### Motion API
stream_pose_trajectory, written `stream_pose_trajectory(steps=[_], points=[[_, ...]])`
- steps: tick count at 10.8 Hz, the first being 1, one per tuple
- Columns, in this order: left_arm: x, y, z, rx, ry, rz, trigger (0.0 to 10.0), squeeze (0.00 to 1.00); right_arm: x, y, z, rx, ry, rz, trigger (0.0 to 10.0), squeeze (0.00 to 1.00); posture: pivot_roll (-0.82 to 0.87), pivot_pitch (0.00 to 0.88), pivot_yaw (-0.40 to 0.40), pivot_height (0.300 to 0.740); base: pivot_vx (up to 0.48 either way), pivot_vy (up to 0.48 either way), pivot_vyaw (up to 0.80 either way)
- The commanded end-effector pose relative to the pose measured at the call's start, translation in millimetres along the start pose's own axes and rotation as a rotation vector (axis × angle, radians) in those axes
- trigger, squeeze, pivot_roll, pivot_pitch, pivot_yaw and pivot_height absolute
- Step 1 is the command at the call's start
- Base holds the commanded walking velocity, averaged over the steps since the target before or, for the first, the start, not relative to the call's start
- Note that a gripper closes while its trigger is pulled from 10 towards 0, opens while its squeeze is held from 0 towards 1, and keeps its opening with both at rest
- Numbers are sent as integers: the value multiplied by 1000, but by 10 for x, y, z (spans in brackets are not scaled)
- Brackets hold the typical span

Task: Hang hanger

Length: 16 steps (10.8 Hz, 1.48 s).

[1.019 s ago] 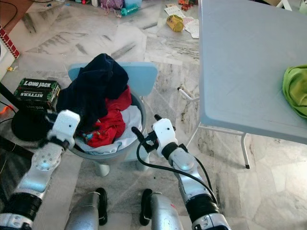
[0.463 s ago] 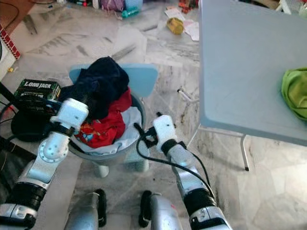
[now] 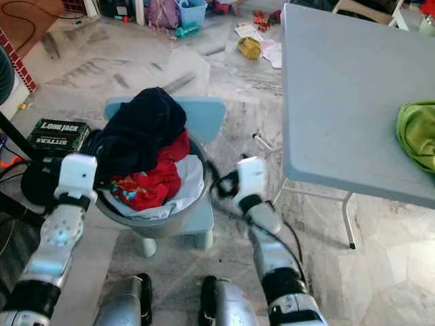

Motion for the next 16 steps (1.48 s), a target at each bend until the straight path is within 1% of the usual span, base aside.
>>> stream_pose_trajectory(steps=[1,2,3,4,5,6,7,8,9,10,13,14,16], points=[[15,29,11,58,5,7,10000,0,-32,130,-183,5,-76,-43,10000,0,106,101,-102,740,0,0,0],[27,55,5,97,10,11,10000,0,-60,199,-236,-8,-99,-63,10000,0,108,96,-100,740,0,0,0],[46,187,-80,135,-6,-37,10000,0,-84,328,-332,1,-137,-103,10000,0,108,87,-96,740,0,0,0],[45,210,-131,164,-27,-33,10000,0,-83,397,-405,16,-171,-125,10000,0,107,84,-94,740,0,0,0],[34,262,-150,177,-35,-44,10000,0,-68,454,-518,28,-222,-139,10000,0,103,83,-89,740,0,0,0],[15,315,-177,193,-44,-53,10000,0,-30,468,-640,60,-266,-138,10000,0,92,85,-82,740,0,0,0],[10,372,-209,194,-69,-69,10000,0,17,462,-724,112,-303,-131,10000,0,88,89,-83,740,0,0,0],[-2,407,-204,172,-88,-82,10000,0,50,449,-779,129,-322,-122,10000,0,88,92,-86,740,0,0,0],[-15,399,-154,176,-75,-75,10000,0,56,418,-783,128,-322,-109,10000,0,88,92,-86,740,0,-281,0],[-8,404,-149,175,-74,-73,10000,0,45,413,-773,134,-321,-105,10000,0,89,98,-90,740,0,-326,0],[10,416,-204,163,-99,-75,10000,0,10,390,-756,140,-325,-86,10000,0,96,104,-91,740,0,-400,0],[-2,423,-217,161,-107,-76,10000,0,-10,402,-720,137,-320,-90,10000,0,95,101,-90,740,0,-405,0],[-22,438,-246,156,-121,-80,10000,0,-22,388,-720,140,-320,-83,10000,0,94,97,-89,740,0,-401,0]])
Point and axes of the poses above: a point about 5 cm out from each wrist's last joint towards the gripper, its own x axis pointing back from the gripper into the wrist, its own y axis along the axis of the wrist's last joint, z = x × y, the point moved 6 cm from there along -x, pointing out of the wrist towards the gripper, and after that the axes turned 9 degrees about x, right-handed, at the moved point
